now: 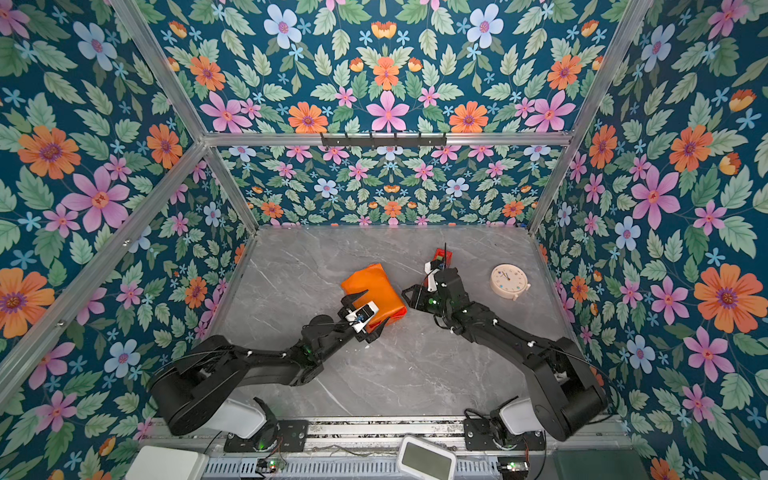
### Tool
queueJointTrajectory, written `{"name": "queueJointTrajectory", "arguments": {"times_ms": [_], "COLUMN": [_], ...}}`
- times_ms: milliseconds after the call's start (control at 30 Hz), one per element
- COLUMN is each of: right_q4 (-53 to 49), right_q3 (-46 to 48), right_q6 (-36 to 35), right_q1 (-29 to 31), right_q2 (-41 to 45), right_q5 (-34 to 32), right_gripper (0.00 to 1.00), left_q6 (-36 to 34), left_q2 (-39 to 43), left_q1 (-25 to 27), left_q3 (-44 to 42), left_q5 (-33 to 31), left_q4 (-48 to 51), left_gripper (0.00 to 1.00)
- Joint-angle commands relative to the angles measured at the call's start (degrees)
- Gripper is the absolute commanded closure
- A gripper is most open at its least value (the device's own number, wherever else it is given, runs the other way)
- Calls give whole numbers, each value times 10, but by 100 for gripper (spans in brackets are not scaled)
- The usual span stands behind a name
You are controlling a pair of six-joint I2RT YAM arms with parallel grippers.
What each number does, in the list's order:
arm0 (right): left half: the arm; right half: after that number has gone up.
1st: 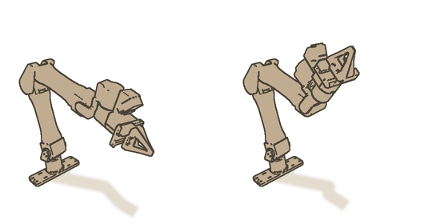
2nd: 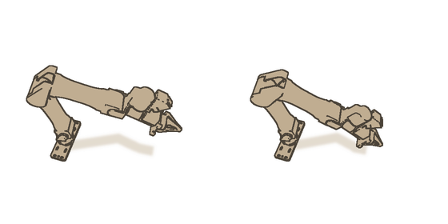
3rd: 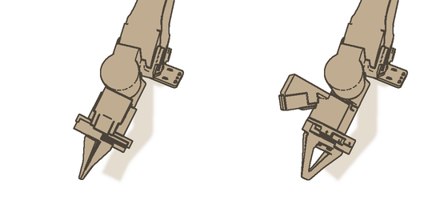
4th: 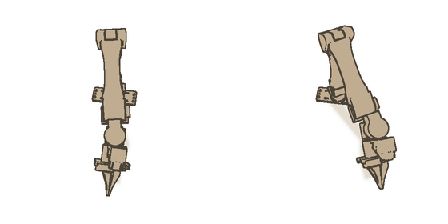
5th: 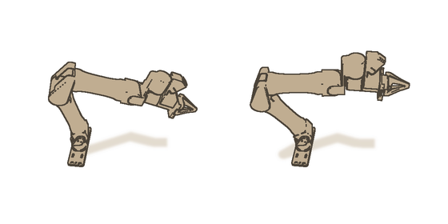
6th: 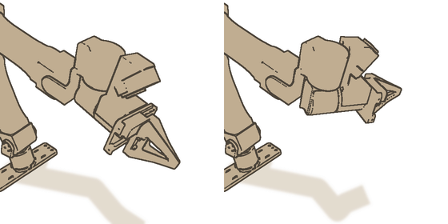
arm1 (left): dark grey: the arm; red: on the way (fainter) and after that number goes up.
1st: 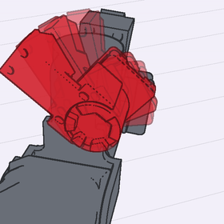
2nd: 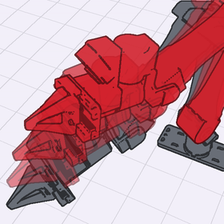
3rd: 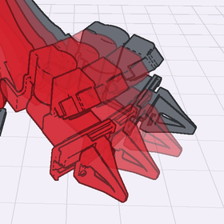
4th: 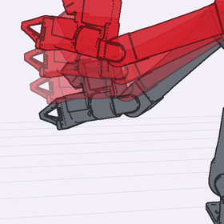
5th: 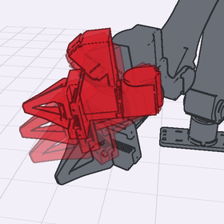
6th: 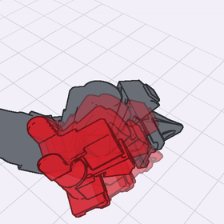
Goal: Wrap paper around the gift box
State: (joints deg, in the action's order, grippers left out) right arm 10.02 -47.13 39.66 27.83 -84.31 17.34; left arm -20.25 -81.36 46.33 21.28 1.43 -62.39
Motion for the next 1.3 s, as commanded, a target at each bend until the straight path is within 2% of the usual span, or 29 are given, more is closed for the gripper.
{"name": "queueJointTrajectory", "arguments": {"times_ms": [0,33,100,167,200,267,367,533,667,833,933,1033,1133,1267], "right_q4": [-35,-35,-45,-54,-50,-51,-48,-35,-10,33,17,-24,-25,-8], "right_q3": [-41,-56,-91,-121,-133,-151,-153,-131,-87,30,74,60,16,-42], "right_q6": [3,8,9,10,14,21,21,28,49,100,106,83,77,81], "right_q1": [0,0,0,0,0,0,1,6,17,39,33,17,11,11], "right_q2": [-49,-69,-101,-147,-163,-188,-202,-195,-169,-90,-43,-27,-62,-130], "right_q5": [0,3,14,35,49,76,93,132,151,138,103,61,64,90], "right_gripper": [41,36,35,35,35,36,38,44,48,50,42,31,27,24], "left_q6": [189,250,407,544,587,629,648,635,650,678,674,666,686,696], "left_q2": [57,75,99,91,75,38,-29,-110,-97,-27,19,31,5,-45], "left_q1": [-9,-18,-55,-112,-134,-155,-159,-158,-152,-145,-157,-189,-213,-217], "left_q3": [-7,-9,10,36,47,62,96,148,121,46,28,45,64,97], "left_q5": [-77,-114,-148,-100,-60,12,79,154,183,191,159,153,180,212], "left_q4": [101,137,265,358,379,369,340,333,315,312,354,382,356,323], "left_gripper": [0,0,0,0,1,4,6,14,17,15,9,4,3,3]}}
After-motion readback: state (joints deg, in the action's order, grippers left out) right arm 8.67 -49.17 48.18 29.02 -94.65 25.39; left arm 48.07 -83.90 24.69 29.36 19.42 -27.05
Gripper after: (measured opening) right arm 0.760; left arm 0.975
